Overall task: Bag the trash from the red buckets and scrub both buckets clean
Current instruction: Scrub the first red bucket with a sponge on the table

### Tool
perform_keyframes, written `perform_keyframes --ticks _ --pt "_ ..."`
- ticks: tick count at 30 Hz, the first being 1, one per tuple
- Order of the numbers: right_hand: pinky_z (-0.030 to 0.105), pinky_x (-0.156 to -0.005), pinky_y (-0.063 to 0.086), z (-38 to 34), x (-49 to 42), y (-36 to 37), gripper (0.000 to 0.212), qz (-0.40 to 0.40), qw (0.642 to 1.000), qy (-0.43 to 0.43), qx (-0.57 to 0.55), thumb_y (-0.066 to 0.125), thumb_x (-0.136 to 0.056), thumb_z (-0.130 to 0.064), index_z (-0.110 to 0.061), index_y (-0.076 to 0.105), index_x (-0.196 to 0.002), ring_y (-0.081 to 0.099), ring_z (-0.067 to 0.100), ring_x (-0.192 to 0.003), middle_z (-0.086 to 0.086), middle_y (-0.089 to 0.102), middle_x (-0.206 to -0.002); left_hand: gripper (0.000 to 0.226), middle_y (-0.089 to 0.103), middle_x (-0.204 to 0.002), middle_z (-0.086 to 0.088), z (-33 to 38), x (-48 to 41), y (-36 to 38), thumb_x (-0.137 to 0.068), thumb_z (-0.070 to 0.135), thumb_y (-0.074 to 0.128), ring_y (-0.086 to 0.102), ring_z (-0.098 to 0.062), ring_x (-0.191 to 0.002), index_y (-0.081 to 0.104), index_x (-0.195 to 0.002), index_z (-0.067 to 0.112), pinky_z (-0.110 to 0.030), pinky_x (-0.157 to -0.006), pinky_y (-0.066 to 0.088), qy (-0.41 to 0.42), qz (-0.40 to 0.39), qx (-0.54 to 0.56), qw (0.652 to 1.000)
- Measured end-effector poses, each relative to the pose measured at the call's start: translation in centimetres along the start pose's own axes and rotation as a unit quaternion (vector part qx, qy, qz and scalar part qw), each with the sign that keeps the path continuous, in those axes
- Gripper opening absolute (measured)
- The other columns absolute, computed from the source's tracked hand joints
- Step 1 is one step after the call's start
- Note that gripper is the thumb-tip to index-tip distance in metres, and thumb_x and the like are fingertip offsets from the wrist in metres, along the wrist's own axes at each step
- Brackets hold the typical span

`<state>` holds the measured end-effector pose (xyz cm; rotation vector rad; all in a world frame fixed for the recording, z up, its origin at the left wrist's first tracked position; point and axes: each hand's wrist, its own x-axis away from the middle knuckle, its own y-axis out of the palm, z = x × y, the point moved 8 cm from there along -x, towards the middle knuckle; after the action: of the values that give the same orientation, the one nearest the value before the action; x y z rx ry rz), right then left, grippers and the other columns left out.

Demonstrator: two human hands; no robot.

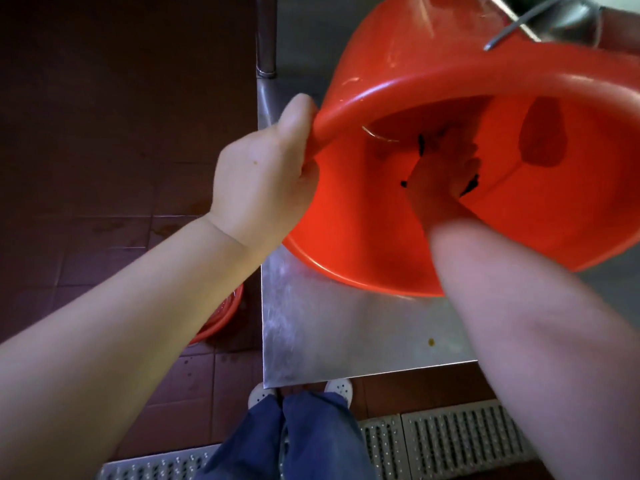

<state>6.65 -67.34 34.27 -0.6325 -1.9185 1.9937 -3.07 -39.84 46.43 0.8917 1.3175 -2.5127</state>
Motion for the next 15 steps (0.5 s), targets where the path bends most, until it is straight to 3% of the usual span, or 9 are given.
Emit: perform_keyframes --ticks 2,3,4,6,8,9,11,12,15 --pt "0.045 -0.107 0.026 -2.7 0.8 2.7 0.054 -0.088 0.994 0.021 -0.068 0.039 -0.1 -0.022 -0.015 0.02 -0.15 0.027 0.037 -0.136 0.011 0.017 -0.156 0.036 0.035 -0.056 0.002 0.6 -0.4 0.2 -0.069 0.001 0.052 0.044 -0.033 -0.041 0.029 -0.09 0.02 -0.028 -0.043 0.03 0.029 -0.007 0.005 1.0" --pt "0.045 -0.105 0.032 -5.4 1.5 3.9 0.059 -0.169 0.967 -0.003 -0.191 0.047 -0.096 -0.019 -0.012 0.021 -0.149 0.033 0.035 -0.133 0.016 0.025 -0.152 0.037 0.036 -0.057 0.003 0.8 -0.6 0.2 -0.068 0.003 0.051 0.045 -0.034 -0.043 0.031 -0.095 0.019 -0.028 -0.043 0.032 0.038 -0.01 0.004 0.999" --pt "0.04 -0.098 0.043 -8.7 2.6 3.8 0.06 -0.228 0.908 -0.056 -0.346 0.052 -0.091 -0.007 -0.007 0.024 -0.144 0.045 0.03 -0.124 0.022 0.041 -0.139 0.038 0.036 -0.058 0.004 1.0 -0.7 0.2 -0.068 0.004 0.05 0.045 -0.033 -0.044 0.032 -0.098 0.019 -0.028 -0.043 0.033 0.042 -0.011 0.002 0.999" --pt "0.023 -0.065 0.055 -11.5 4.3 3.2 0.052 -0.269 0.757 -0.016 -0.595 0.045 -0.081 0.019 -0.001 0.034 -0.128 0.063 0.014 -0.082 0.017 0.063 -0.097 0.036 0.034 -0.056 0.005 0.8 -0.7 0.1 -0.067 0.003 0.05 0.039 -0.031 -0.043 0.032 -0.093 0.021 -0.028 -0.044 0.032 0.028 -0.017 -0.001 0.999" --pt "0.018 -0.055 0.051 -13.3 7.5 2.0 0.049 -0.313 0.618 -0.008 -0.721 0.051 -0.078 0.016 0.008 0.047 -0.126 0.061 0.011 -0.073 0.014 0.059 -0.099 0.038 0.033 -0.057 0.005 0.5 -1.0 -0.1 -0.067 0.001 0.052 0.033 -0.027 -0.044 0.032 -0.092 0.021 -0.028 -0.045 0.029 0.015 -0.016 -0.016 1.0" --pt "0.016 -0.056 0.049 -13.2 9.0 1.5 0.055 -0.308 0.605 -0.018 -0.734 0.058 -0.072 0.009 0.009 0.05 -0.127 0.06 0.01 -0.076 0.013 0.057 -0.104 0.037 0.034 -0.058 0.004 0.5 -1.4 -0.3 -0.068 0.001 0.053 0.031 -0.026 -0.045 0.036 -0.096 0.018 -0.029 -0.046 0.029 0.015 -0.011 -0.03 0.999" --pt "0.013 -0.067 0.049 -12.0 11.7 1.4 0.06 -0.303 0.678 -0.055 -0.667 0.064 -0.069 0.002 -0.002 0.057 -0.128 0.061 0.01 -0.091 0.01 0.059 -0.12 0.03 0.036 -0.06 0.001 0.3 -2.4 -0.8 -0.072 0.003 0.053 0.034 -0.027 -0.047 0.044 -0.1 0.009 -0.031 -0.047 0.031 0.002 -0.014 -0.054 0.998" --pt "0.015 -0.08 0.049 -10.9 12.7 1.6 0.059 -0.28 0.739 -0.105 -0.603 0.063 -0.069 -0.003 -0.012 0.06 -0.127 0.058 0.01 -0.104 0.005 0.055 -0.132 0.028 0.038 -0.061 -0.001 0.0 -2.8 -1.0 -0.073 0.003 0.051 0.036 -0.028 -0.048 0.046 -0.101 0.007 -0.032 -0.048 0.032 -0.008 -0.023 -0.062 0.998" --pt "0.028 -0.103 0.035 -7.5 13.6 1.8 0.067 -0.225 0.898 -0.255 -0.28 0.06 -0.064 -0.026 -0.046 0.053 -0.128 0.045 0.023 -0.12 -0.017 0.036 -0.148 0.028 0.042 -0.063 -0.005 -1.0 -2.9 -1.6 -0.075 0.0 0.048 0.043 -0.032 -0.051 0.045 -0.102 0.005 -0.037 -0.049 0.039 -0.029 -0.045 -0.064 0.997"
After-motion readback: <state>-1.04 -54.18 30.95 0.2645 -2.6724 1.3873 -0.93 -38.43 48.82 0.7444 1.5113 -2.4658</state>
